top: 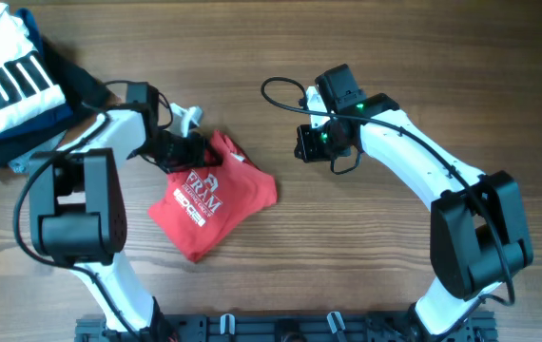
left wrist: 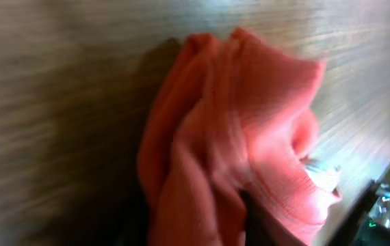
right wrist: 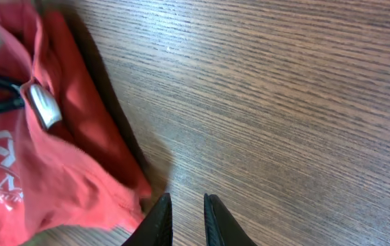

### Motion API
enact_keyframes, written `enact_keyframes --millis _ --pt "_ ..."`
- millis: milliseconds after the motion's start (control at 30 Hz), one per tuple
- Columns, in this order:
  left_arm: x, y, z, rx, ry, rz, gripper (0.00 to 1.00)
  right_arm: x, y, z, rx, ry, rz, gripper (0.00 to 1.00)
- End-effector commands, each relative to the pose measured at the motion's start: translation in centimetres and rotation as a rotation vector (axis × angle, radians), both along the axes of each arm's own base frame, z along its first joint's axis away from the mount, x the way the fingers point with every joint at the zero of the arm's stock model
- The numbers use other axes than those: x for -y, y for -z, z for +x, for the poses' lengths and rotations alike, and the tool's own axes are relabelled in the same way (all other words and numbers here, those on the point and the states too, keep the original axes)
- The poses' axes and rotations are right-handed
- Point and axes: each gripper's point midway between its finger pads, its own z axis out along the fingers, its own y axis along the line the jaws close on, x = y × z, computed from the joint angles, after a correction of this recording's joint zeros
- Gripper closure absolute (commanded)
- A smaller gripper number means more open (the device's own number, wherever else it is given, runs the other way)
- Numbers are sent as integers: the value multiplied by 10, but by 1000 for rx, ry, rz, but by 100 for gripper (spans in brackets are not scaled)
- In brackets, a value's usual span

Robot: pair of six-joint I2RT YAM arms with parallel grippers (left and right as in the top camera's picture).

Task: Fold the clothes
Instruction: 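Grasp the bundle's top edge with the left gripper and lift it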

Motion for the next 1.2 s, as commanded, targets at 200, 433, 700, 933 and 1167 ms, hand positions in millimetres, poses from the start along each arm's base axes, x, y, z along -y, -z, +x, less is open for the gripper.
enact_keyframes --millis 200,433,700,933,1167 --pt "0 41 -27 -91 80 169 96 3 -14 7 50 9 -13 84" --pt "-30 -27 48 114 -81 232 96 36 -31 13 135 84 -171 86" --pt "-113 -172 131 503 -361 479 96 52 -89 12 264 133 -147 85" --pt "-167 -242 159 680 -521 599 96 66 -95 5 278 141 -208 85" --pt "-224 -275 166 754 -706 670 96 68 -94 4 274 146 -219 86"
